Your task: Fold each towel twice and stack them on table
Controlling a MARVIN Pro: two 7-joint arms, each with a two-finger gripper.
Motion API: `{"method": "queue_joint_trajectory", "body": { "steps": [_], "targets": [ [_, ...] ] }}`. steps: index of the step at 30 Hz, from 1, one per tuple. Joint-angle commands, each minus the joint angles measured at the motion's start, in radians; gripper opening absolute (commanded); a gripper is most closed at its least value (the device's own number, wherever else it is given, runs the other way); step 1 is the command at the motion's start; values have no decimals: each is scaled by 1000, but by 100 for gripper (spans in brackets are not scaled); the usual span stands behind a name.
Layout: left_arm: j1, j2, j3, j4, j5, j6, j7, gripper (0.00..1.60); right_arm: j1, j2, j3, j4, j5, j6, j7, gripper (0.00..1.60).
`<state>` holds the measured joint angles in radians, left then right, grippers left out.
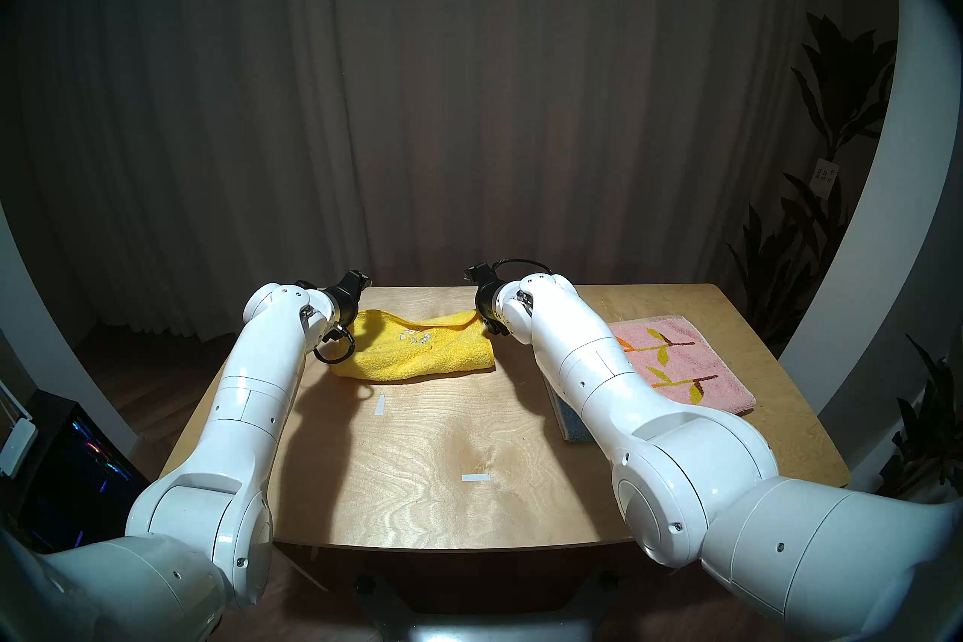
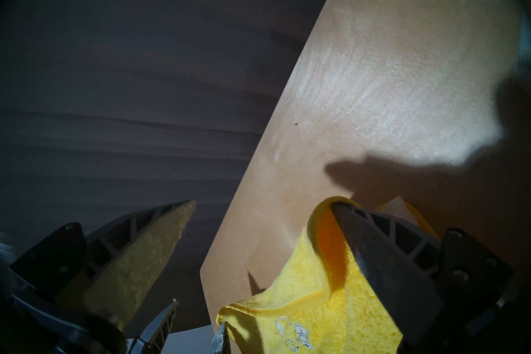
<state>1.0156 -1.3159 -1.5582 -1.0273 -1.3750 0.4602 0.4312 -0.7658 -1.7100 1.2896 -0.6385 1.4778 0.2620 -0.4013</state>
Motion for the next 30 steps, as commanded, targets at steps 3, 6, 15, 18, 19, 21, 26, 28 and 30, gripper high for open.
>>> {"method": "queue_joint_trajectory", "body": {
  "steps": [3,6,15,18,19,21,26,28,30],
  "targets": [
    [2,11,-20,-54,-9,1,5,160,83,-6,-20,-42,-14,52,-106,160],
    [7,14,-28,-63,-12,0,5,160,84,-3,-16,-60,-9,61,-122,160],
    [51,38,-62,-177,-35,-4,-65,160,70,24,-22,-175,-14,108,-77,160],
    [97,50,-94,-233,-62,4,-101,160,56,37,-40,-228,-24,137,-46,160],
    [112,54,-102,-247,-65,2,-103,160,50,41,-46,-241,-27,142,-37,160],
    [127,57,-107,-257,-68,3,-104,160,43,45,-50,-250,-29,143,-32,160],
    [199,74,-122,-301,-66,7,-109,160,-13,81,-64,-298,-41,157,-18,160],
    [220,76,-127,-315,-69,11,-112,160,-30,95,-64,-310,-42,163,-11,160],
    [239,76,-134,-328,-75,14,-115,160,-41,109,-63,-323,-44,166,-4,160]
  ]
}}
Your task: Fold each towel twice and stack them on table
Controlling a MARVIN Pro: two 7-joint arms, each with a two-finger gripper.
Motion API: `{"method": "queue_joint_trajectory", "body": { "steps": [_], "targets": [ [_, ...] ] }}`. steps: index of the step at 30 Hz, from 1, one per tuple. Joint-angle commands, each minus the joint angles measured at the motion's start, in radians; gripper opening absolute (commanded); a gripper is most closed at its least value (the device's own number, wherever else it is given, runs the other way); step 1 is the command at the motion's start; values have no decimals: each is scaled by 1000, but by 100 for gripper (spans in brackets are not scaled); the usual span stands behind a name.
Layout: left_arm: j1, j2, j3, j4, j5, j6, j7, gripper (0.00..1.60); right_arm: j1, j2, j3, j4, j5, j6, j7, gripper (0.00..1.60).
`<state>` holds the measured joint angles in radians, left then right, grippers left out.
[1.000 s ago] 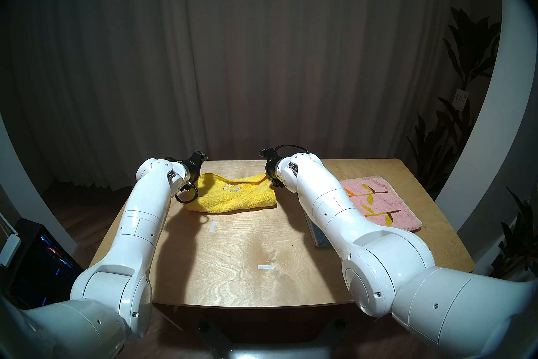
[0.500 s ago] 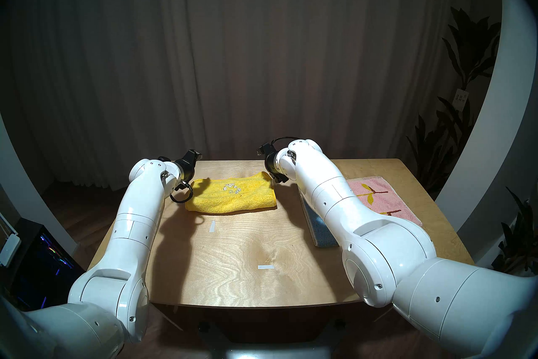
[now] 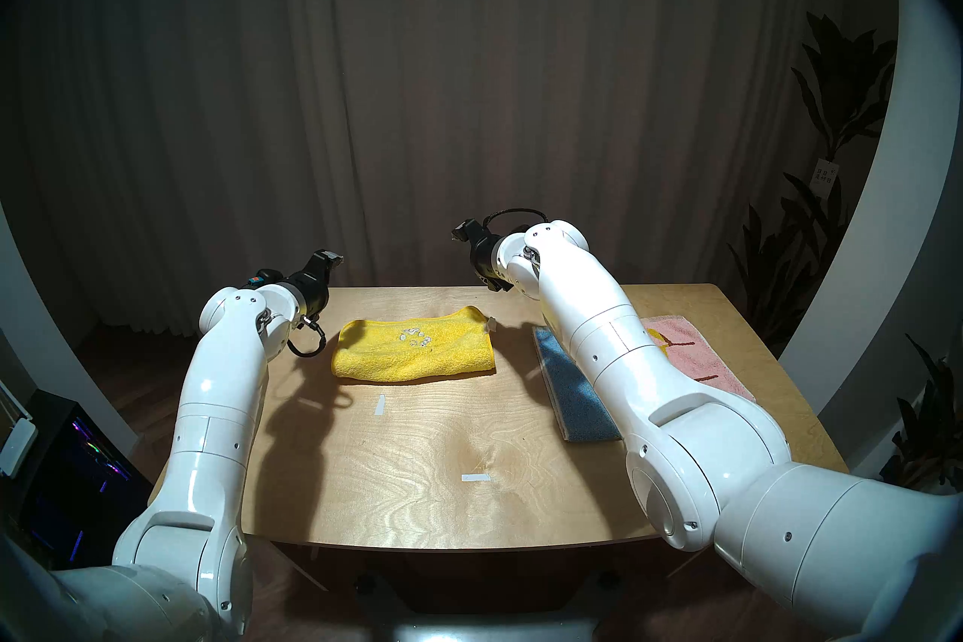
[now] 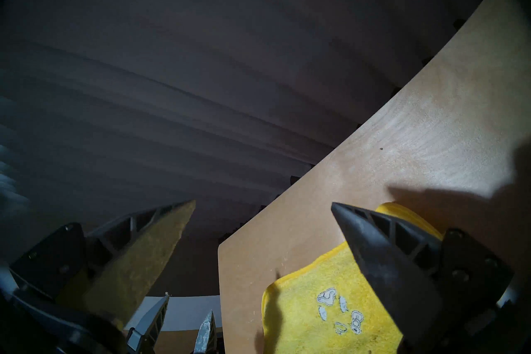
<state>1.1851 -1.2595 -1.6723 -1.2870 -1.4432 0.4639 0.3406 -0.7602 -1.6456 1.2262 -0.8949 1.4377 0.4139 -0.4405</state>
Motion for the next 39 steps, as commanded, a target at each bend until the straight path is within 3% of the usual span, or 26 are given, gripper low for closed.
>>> {"method": "queue_joint_trajectory", "body": {
  "steps": [1,23,39],
  "targets": [
    [78,19,-22,-74,-10,12,-26,160,-52,50,1,-73,-4,16,39,160],
    [295,16,-76,-262,-68,73,-51,160,-202,157,37,-226,4,70,128,160],
    [464,8,-134,-451,-112,111,-58,160,-309,219,42,-383,15,109,226,160]
  ]
}}
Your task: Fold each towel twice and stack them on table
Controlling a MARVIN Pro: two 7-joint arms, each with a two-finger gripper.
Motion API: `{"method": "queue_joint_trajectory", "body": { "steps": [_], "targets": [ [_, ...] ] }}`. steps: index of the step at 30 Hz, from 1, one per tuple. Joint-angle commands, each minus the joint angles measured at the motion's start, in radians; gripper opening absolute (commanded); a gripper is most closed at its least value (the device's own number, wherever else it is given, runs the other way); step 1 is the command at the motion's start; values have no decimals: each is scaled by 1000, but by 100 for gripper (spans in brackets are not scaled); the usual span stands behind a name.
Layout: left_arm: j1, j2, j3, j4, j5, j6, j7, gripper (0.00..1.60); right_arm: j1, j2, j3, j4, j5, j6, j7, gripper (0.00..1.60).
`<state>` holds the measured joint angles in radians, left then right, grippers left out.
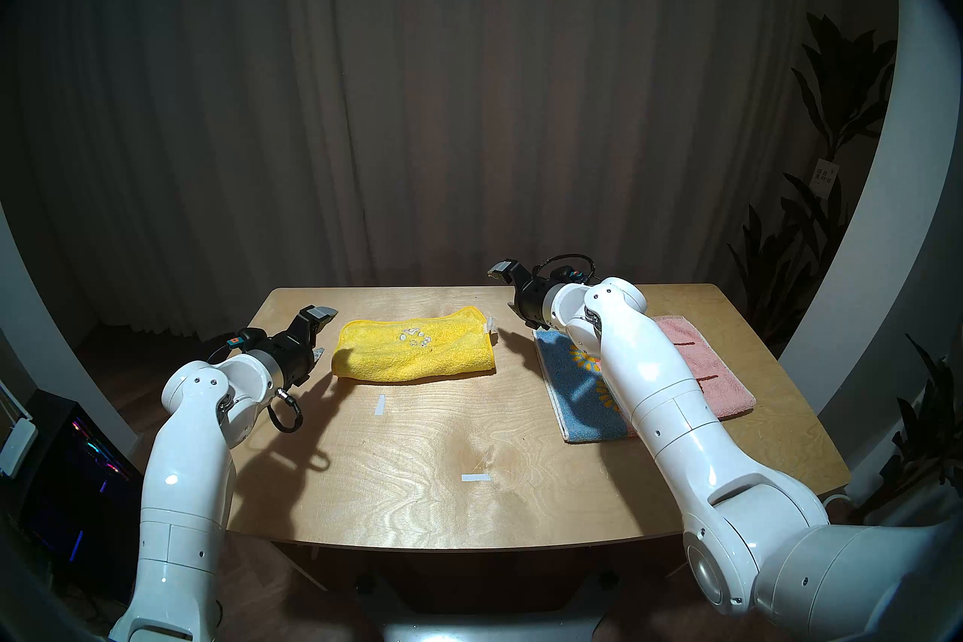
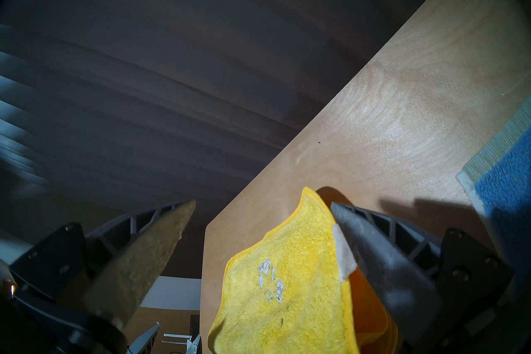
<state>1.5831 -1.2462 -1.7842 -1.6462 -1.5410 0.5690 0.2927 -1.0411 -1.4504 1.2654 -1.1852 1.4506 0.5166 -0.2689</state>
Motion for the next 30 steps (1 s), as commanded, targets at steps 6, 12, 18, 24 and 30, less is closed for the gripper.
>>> {"method": "queue_joint_trajectory", "body": {
  "steps": [6,12,18,24,30],
  "targets": [
    [147,-30,-43,-168,-36,12,-2,160,-82,67,17,-171,2,13,107,160],
    [198,-70,-43,-234,-54,7,14,160,-140,113,39,-250,0,9,182,160],
    [221,-117,-26,-260,-58,-23,50,160,-206,151,64,-313,-3,-11,268,160],
    [177,-159,1,-232,-39,-97,145,160,-294,173,72,-393,-42,-77,355,160],
    [93,-169,20,-187,-9,-166,228,160,-359,164,75,-465,-100,-175,377,160]
  ]
}}
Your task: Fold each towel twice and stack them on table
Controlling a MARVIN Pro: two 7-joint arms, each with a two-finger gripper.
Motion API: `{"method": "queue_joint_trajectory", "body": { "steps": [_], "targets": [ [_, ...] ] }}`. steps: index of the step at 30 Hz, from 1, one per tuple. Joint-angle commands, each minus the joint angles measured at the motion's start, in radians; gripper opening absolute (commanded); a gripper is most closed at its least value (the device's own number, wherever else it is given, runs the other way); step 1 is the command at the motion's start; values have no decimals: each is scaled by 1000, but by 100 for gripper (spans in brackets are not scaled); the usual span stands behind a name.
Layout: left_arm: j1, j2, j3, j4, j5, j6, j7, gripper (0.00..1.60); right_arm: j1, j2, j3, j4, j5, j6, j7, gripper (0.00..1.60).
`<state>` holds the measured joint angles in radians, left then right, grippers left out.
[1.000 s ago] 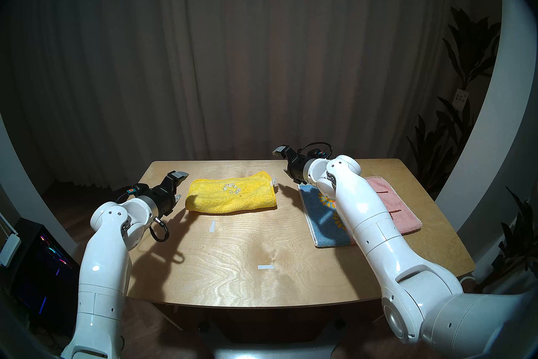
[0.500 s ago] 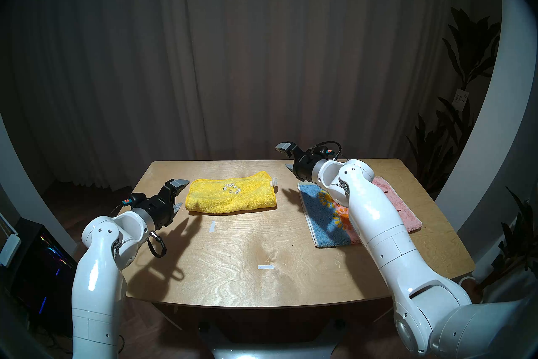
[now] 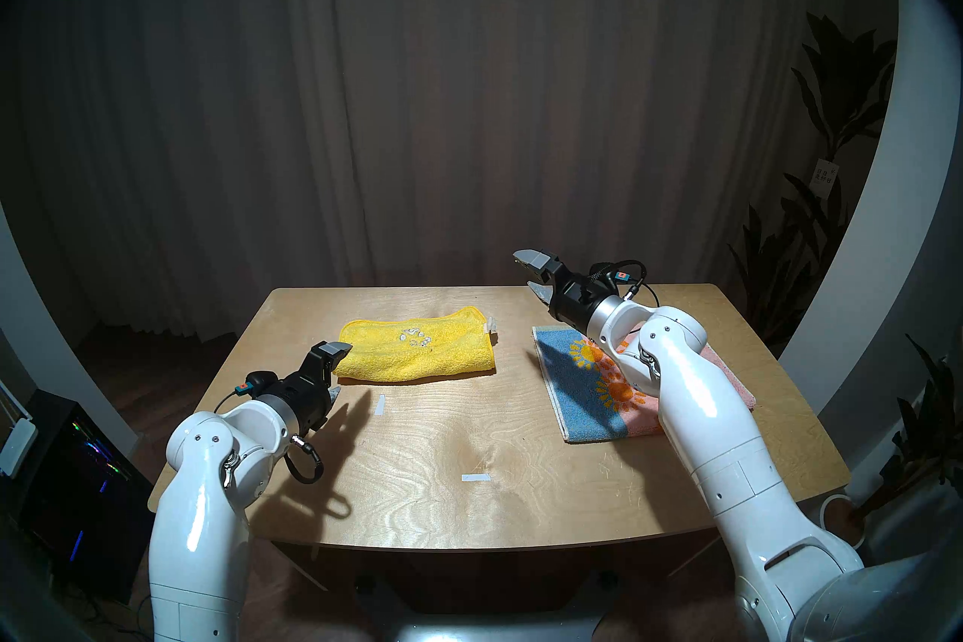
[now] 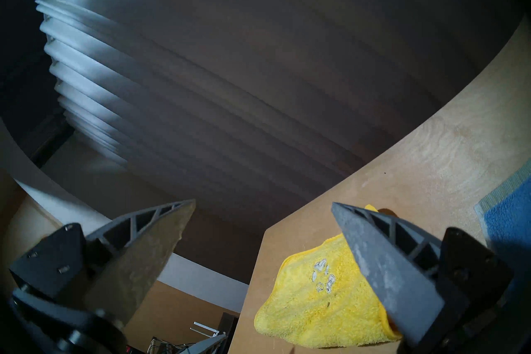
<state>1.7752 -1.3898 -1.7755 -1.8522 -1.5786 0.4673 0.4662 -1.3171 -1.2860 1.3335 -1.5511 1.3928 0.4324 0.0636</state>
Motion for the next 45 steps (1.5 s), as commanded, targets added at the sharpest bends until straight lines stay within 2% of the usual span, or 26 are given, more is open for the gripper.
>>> {"method": "queue_joint_trajectory", "body": {
  "steps": [1,7,16,40,41,42,43,45],
  "targets": [
    [-112,-27,14,28,32,-74,69,160,-96,-1,9,-118,-50,-105,40,160],
    [-162,-13,35,77,53,-112,114,160,-138,-12,10,-165,-90,-178,26,160],
    [-232,-6,60,159,70,-105,142,160,-173,-28,19,-203,-113,-231,-12,160],
    [-370,32,125,373,110,-82,107,160,-202,-52,35,-253,-140,-278,-98,160],
    [-373,33,127,380,111,-81,105,156,-201,-53,34,-254,-142,-280,-101,160],
    [-375,33,128,383,112,-81,103,140,-201,-53,34,-255,-143,-280,-103,160],
    [-378,35,129,389,113,-79,103,135,-201,-54,34,-256,-145,-282,-107,160],
    [-383,35,130,399,115,-79,99,97,-201,-54,35,-256,-146,-284,-110,160]
  ]
}}
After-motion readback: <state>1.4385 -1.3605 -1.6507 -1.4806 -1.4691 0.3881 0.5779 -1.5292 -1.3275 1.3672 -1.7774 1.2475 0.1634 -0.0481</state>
